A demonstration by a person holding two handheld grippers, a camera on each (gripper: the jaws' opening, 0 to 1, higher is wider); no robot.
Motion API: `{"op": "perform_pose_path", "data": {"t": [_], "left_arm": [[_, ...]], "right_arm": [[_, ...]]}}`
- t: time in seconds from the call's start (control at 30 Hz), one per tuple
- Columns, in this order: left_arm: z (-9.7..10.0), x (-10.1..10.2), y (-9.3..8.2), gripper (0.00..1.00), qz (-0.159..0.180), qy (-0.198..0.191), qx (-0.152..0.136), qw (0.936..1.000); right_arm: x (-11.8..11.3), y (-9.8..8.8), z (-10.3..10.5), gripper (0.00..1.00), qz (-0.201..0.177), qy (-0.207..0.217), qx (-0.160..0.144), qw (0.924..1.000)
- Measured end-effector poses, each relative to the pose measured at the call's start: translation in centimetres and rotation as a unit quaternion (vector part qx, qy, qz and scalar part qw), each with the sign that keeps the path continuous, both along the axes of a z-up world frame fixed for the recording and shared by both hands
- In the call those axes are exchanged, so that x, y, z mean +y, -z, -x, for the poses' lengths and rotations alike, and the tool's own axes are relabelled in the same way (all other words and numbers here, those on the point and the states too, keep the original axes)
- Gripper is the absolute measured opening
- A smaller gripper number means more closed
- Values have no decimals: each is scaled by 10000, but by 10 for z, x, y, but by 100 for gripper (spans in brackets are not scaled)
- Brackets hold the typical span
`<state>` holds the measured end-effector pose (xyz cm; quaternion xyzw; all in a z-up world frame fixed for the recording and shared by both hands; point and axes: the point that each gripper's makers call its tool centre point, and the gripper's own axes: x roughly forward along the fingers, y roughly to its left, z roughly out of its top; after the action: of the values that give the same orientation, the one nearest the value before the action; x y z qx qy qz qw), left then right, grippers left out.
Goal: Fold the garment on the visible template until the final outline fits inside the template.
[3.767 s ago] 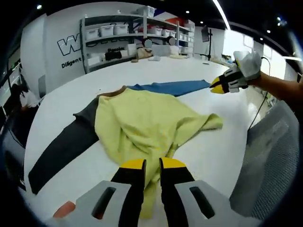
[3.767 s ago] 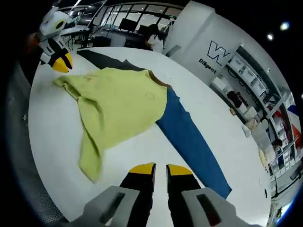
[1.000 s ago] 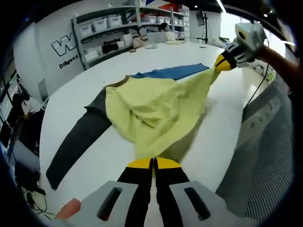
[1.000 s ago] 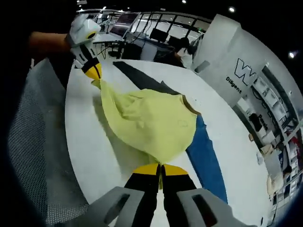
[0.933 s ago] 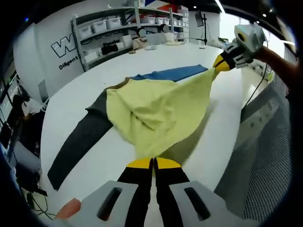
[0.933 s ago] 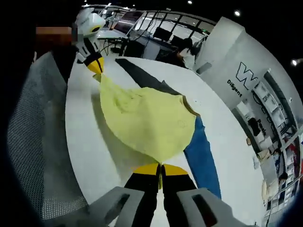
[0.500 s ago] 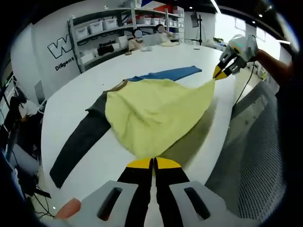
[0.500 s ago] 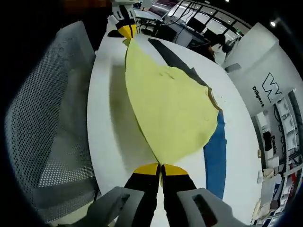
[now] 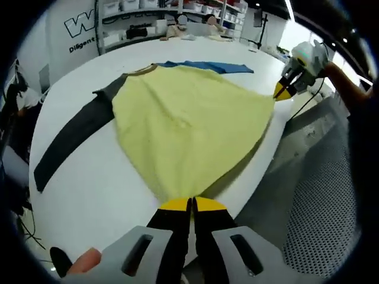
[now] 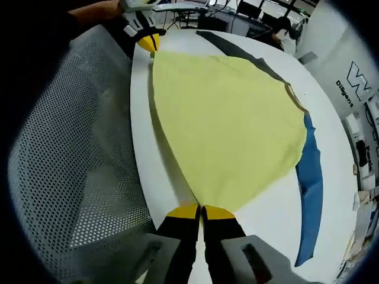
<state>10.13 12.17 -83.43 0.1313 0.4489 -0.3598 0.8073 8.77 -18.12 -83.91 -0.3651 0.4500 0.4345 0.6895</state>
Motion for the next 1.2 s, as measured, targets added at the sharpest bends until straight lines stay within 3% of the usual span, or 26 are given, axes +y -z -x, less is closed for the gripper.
{"op": "perform_pose_path", "data": {"t": [0.23, 0.3, 0.6, 0.93, 1.2], "left_arm": [[10, 6, 12, 0, -174, 38, 149, 9997], [14, 8, 19, 0, -333, 86, 227, 9992], [28, 9, 27, 1, -435, 169, 486, 9977], [30, 11, 33, 2, -410, 167, 656, 9969], [35, 6, 31, 10, -209, 77, 817, 9964]], "right_arm": [[1, 10, 13, 0, 0, 55, 277, 9996], [0, 17, 21, 0, 23, 88, 478, 9988], [0, 22, 37, 0, 71, 68, 869, 9962], [-10, 40, 41, 0, 256, 183, 1099, 9934], [-10, 39, 42, 1, 184, 270, 1136, 9930]]}}
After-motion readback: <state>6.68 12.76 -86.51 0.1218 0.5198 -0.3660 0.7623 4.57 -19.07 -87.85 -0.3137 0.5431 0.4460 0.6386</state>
